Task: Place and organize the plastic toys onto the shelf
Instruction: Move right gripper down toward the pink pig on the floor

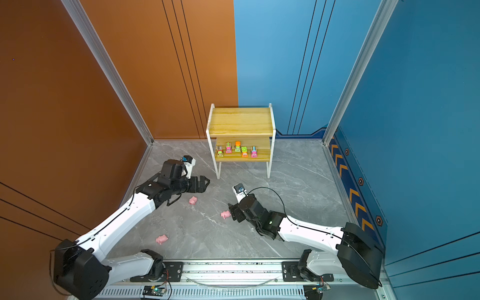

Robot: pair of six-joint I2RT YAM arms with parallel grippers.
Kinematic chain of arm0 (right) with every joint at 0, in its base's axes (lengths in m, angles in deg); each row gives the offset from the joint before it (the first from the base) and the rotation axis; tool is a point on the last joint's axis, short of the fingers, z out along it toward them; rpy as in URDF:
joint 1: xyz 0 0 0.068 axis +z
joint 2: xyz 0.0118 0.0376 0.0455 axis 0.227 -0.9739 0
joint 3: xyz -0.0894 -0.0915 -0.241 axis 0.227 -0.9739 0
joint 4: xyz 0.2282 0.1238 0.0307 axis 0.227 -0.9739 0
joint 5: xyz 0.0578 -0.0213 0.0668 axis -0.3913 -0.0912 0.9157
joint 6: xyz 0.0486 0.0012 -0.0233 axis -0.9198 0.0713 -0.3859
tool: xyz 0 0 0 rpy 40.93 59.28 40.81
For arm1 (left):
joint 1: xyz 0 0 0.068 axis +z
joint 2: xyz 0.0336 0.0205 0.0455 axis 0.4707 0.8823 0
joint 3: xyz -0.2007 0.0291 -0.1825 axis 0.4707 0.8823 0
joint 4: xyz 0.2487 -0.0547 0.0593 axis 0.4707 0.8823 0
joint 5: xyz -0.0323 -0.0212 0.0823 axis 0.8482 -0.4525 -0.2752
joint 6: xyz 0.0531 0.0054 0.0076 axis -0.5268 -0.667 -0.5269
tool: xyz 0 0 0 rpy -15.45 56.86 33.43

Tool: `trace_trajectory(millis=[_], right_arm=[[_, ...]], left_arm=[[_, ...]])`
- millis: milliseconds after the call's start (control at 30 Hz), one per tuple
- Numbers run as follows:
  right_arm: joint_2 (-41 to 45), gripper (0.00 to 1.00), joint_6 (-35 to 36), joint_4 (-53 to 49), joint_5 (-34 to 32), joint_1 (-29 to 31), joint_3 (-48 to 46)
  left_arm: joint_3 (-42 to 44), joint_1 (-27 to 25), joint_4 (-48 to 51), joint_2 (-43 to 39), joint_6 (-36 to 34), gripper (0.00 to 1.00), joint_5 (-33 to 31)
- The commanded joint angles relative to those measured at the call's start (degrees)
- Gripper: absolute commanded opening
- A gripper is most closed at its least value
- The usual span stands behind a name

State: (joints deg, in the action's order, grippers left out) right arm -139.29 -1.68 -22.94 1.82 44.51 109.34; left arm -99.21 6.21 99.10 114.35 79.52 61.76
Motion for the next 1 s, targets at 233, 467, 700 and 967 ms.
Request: trace_trajectory(millis=[233, 467, 700, 967], right_arm=[[-7.32, 0.68, -1.15, -0.77, 10.44, 0.48, -1.33], [-12.37, 0.61, -0.89, -1.2, 12.05, 0.63, 0.36], [-19.09, 0.55, -1.15, 0.38, 11.26, 0.59, 4.26], [-24.09, 0.48, -0.32, -1.65, 9.7, 0.06, 10.59]], left_arm=[[5.0, -3.92, 6.12, -1.15, 5.91, 0.96, -5.96], [7.06, -7.4, 6.04, 0.17, 6.58, 0.95, -8.05], [6.61, -10.43, 6.03, 3.47, 6.5, 0.95, -9.97], [5.9, -11.44, 6.01, 4.05, 6.05, 0.94, -10.71]])
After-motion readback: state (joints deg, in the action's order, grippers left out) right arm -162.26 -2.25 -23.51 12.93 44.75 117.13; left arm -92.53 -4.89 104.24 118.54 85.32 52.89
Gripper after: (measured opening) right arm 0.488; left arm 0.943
